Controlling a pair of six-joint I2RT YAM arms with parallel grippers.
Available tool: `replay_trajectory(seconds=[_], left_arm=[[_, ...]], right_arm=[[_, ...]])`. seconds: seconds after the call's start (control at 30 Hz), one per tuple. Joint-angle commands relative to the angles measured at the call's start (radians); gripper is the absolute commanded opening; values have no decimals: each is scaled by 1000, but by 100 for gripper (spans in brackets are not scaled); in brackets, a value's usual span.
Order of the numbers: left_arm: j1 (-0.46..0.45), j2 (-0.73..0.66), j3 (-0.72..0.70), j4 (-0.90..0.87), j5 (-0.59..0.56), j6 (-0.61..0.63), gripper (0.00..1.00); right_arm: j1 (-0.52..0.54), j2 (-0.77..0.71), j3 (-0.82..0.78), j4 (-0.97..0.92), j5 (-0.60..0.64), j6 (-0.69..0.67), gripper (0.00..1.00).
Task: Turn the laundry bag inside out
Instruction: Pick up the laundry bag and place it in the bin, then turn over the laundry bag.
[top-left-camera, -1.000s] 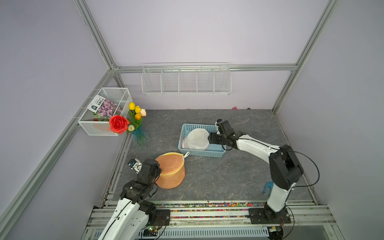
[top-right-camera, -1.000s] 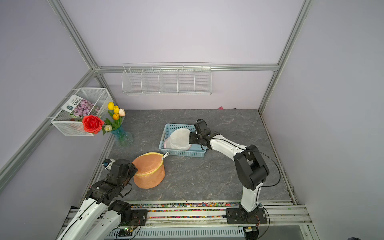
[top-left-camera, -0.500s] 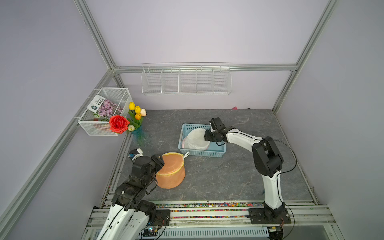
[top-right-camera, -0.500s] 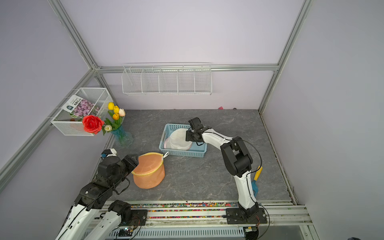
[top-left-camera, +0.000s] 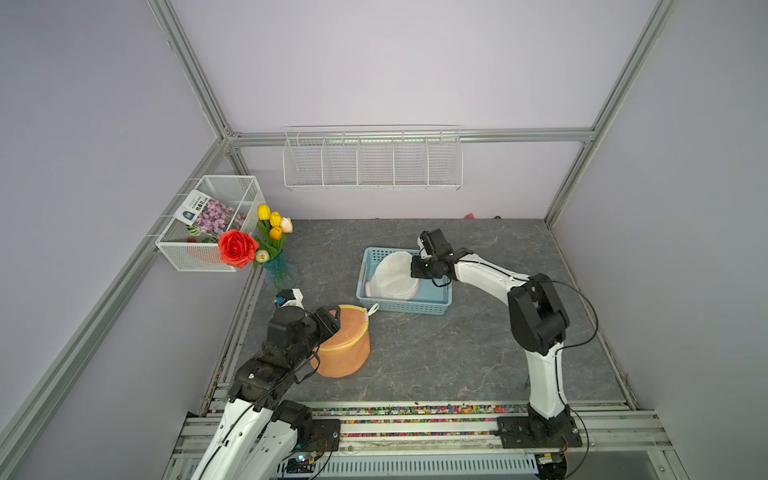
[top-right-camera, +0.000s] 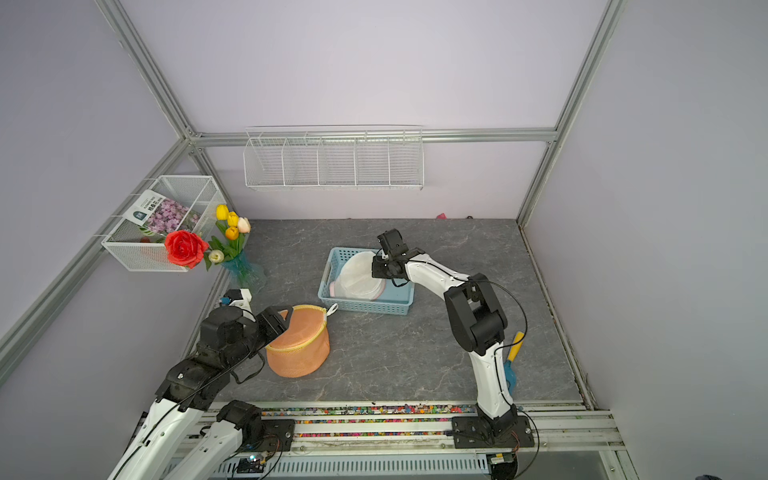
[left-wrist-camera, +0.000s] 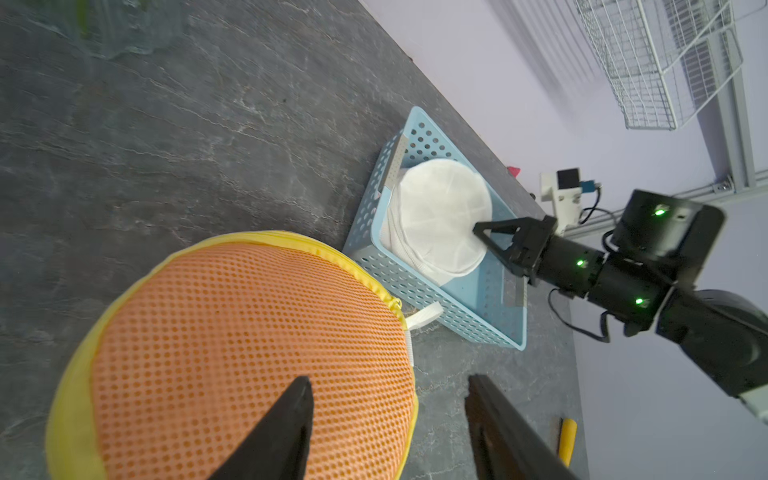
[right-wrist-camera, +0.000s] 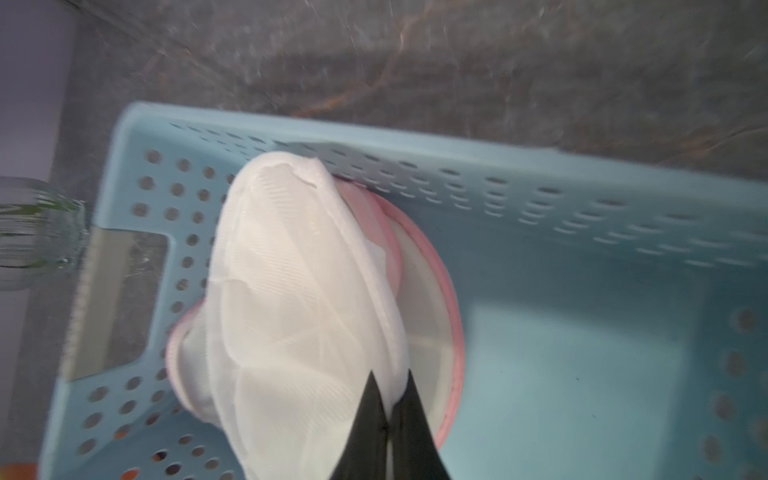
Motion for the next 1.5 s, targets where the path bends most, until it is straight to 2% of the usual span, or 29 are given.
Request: replay_trajectory(seconds=[0.0, 0.13, 0.2, 0.43, 0.53, 0.63, 0.7, 0.77, 0.9, 1.03, 1.17, 1.27, 1.3, 1.4, 1.47], left_arm=[[-1, 40, 26, 88, 113, 40, 62], [-43, 76, 74, 164, 131, 76, 62], [-101, 97, 121, 171, 84, 109, 62], [-440, 203, 278, 203, -175, 284, 62], [-550, 222, 291, 276, -206, 354, 62], [-615, 248, 290, 334, -209, 398, 62], [-627, 265, 287, 348, -192, 401, 62], [-628, 262, 280, 332, -224, 380, 61], [-628, 182, 241, 336, -280, 340, 63], [-629, 156, 228, 367, -237, 304, 62], [-629, 155, 222, 367, -152, 243, 53], [-631, 124, 209, 367, -103, 201, 37], [-632, 119, 205, 360, -95, 186, 36], [-633, 105, 209, 274, -98, 163, 46], [-634, 87, 237, 124, -190, 147, 51]], right_arm=[[1, -185, 28, -32, 57, -19, 0], [7, -319, 9, -76, 63, 24, 0], [20, -377, 9, -117, 63, 41, 0], [102, -622, -115, -189, 44, 106, 0], [146, -738, -188, -197, 60, 146, 0], [190, -830, -240, -201, 66, 197, 0], [210, -878, -263, -200, 62, 228, 0], [233, -928, -294, -181, 50, 260, 0], [304, -996, -325, -181, 77, 299, 0], [334, -1034, -405, -113, 44, 376, 0], [354, -1080, -492, -28, 47, 447, 0], [355, -1095, -533, -21, 53, 467, 0], [355, -1101, -554, -5, 50, 475, 0], [355, -1134, -641, 95, 43, 517, 0], [355, -1153, -654, 107, 56, 516, 0]])
